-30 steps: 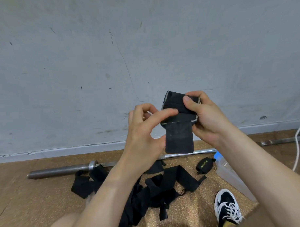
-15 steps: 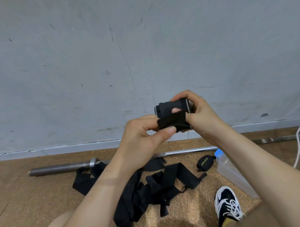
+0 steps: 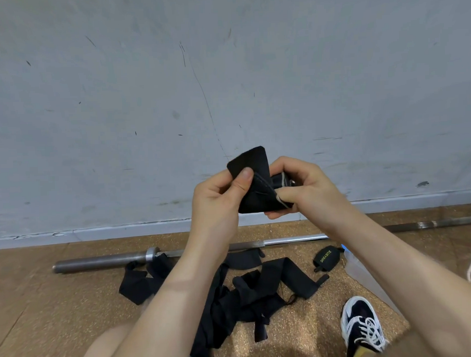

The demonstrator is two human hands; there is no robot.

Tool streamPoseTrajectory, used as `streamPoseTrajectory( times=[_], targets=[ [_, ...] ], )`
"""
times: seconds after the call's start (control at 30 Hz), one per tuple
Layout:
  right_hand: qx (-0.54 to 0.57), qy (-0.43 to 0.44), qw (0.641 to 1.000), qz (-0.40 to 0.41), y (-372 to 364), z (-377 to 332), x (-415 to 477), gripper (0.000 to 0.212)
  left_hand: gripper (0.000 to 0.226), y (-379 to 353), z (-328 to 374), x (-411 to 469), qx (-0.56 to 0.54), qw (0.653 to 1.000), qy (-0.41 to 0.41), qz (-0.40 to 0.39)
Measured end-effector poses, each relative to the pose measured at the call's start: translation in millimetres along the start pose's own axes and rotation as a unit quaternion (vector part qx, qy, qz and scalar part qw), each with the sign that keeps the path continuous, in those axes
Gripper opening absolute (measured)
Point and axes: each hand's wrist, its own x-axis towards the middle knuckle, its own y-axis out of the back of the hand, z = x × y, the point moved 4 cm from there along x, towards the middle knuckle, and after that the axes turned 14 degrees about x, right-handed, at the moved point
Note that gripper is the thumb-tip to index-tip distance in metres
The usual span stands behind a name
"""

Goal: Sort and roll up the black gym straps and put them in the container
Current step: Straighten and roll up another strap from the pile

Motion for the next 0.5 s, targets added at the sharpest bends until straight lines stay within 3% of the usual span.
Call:
streamPoseTrajectory(
  times=[0.23,0.4,0.5],
  targets=[
    [0.067,-0.030,0.997,0.011,-6.2,7.3,-3.5,0.009,0.017,-1.1,-4.5,1.5,-0.034,0.998,0.020,0.053],
    [0.035,-0.025,0.999,0.029,-4.0,9.7,-5.4,0.039,0.013,-2.9,-5.9,0.3,-0.042,0.998,0.017,0.043],
    [0.003,-0.020,1.000,0.013,-2.4,5.5,-4.6,0.030,0.011,-1.8,-6.0,0.3,-0.028,0.999,0.012,0.039]
  ],
)
